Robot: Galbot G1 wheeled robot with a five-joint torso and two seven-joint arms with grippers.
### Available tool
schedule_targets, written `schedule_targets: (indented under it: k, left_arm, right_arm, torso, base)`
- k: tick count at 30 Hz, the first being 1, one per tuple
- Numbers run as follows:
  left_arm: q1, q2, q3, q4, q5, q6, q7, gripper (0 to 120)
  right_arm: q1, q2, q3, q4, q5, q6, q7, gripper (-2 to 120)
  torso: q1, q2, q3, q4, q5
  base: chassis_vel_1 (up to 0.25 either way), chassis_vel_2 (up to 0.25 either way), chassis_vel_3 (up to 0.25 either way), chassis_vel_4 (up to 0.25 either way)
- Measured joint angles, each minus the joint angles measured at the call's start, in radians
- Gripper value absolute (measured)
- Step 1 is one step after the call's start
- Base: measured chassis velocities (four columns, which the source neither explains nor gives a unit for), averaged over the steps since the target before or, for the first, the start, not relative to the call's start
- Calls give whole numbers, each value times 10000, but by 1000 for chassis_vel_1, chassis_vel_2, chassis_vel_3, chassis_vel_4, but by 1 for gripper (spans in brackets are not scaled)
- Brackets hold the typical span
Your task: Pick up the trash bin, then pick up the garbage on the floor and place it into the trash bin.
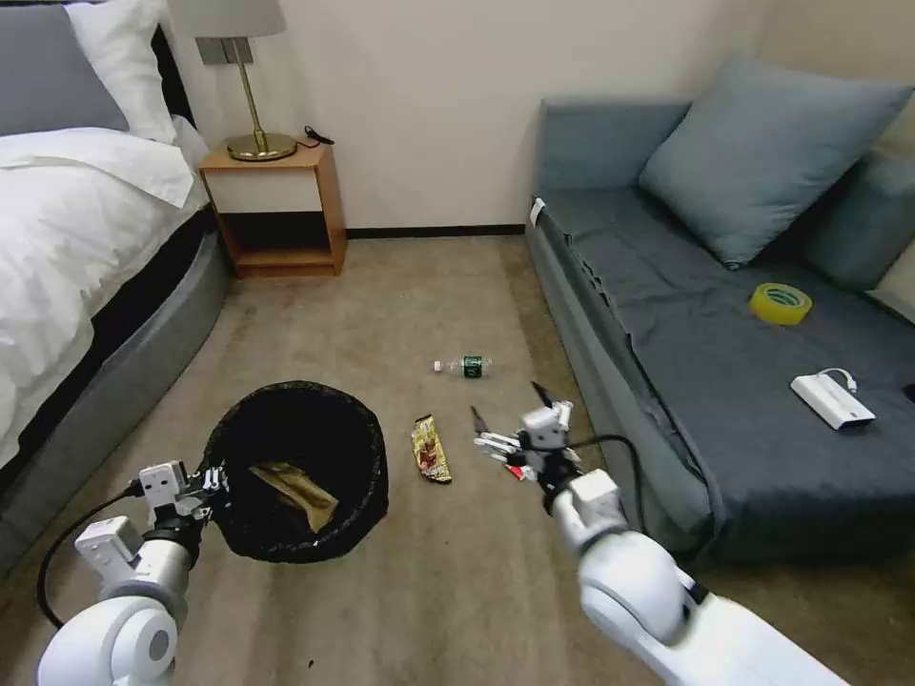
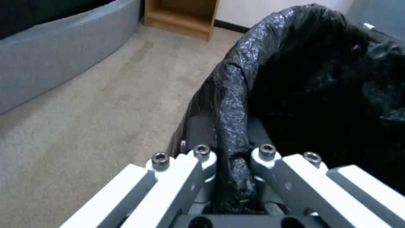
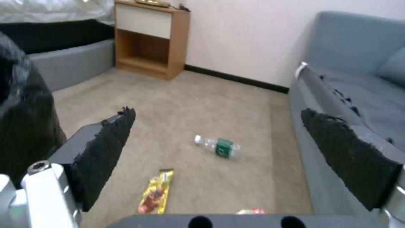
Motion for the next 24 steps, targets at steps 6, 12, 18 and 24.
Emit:
schedule_targets:
  k: [6, 12, 18, 24]
  left_arm:
    - [2, -30, -186, -130, 58, -18, -18, 4]
    - [-31, -7, -350, -283, -104, -10, -52, 4]
    - [9, -11, -418, -468, -231, 29, -107, 4]
    - [60, 25, -529, -588, -322, 58, -106, 4]
  right_arm:
    - [-1247, 140, 636, 570, -331, 20, -110, 100]
    - [-2349, 380, 1017, 790, -976, 192, -340, 100]
    - [-3248, 772, 998, 729, -1636, 432, -476, 100]
    - [-3460, 1002, 921, 632, -1890, 475, -589, 100]
  torso:
    - [0, 1, 0, 4, -2]
    - [0, 0, 1, 3, -2]
    - [0, 0, 1, 3, -2]
    - [0, 0, 1, 3, -2]
  base:
    - [0, 0, 0, 0]
    - [0, 0, 0, 0]
    - [0, 0, 0, 0]
    - [0, 0, 0, 0]
